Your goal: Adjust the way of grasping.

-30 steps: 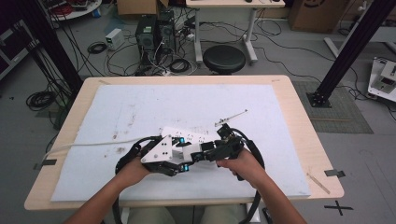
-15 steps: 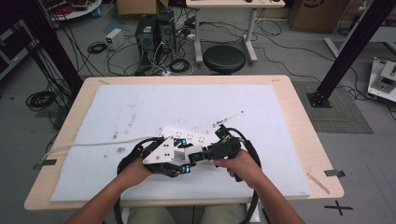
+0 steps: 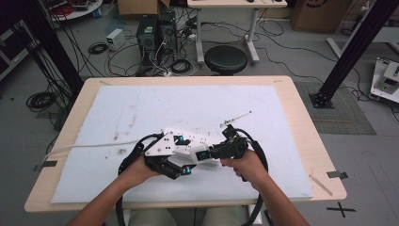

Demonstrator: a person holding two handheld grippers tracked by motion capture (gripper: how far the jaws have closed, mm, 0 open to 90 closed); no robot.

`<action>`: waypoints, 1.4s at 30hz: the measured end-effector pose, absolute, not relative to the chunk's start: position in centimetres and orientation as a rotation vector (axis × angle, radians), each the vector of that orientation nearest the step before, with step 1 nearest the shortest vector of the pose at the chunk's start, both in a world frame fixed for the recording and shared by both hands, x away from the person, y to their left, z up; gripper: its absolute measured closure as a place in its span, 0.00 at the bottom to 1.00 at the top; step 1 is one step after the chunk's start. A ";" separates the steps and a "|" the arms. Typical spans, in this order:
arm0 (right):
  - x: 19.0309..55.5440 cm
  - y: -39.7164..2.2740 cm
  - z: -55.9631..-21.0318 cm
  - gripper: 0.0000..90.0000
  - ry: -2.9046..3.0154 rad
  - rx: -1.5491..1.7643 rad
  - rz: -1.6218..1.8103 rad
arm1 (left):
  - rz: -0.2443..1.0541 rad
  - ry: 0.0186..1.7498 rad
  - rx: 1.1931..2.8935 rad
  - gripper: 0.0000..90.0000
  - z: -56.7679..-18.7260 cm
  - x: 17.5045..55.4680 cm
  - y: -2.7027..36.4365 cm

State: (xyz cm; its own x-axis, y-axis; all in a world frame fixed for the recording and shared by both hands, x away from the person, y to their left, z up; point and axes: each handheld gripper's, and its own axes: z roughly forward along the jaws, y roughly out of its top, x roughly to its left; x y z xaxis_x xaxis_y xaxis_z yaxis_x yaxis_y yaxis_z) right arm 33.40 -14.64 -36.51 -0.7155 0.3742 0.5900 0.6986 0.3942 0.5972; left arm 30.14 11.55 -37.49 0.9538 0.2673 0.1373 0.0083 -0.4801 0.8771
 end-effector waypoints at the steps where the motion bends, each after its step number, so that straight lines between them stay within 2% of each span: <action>1: 33.4 -14.9 -36.4 0.70 -2.318 -0.938 -1.241 | 0.303 0.223 2.039 0.26 -37.6 30.2 11.9; 13: 33.5 -16.5 -35.7 0.70 -2.645 -0.985 -1.161 | 0.305 0.430 1.943 0.26 -38.1 31.1 15.4; 20: 33.7 -16.9 -35.4 0.70 -2.747 -0.956 -1.076 | 0.369 0.481 1.894 0.26 -38.2 31.5 17.2; 42: 33.6 -18.2 -33.2 0.70 -2.932 -0.836 -0.961 | 0.406 0.662 1.757 0.26 -37.8 31.4 21.3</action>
State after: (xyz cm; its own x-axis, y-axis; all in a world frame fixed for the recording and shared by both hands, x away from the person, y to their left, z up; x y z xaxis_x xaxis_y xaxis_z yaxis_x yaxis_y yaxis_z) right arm 33.62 -18.25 -33.17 -0.8618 0.4958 0.1071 0.4630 0.6827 0.5653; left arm 31.39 21.30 -37.80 0.7805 0.6219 -0.0646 0.2251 -0.1831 0.9570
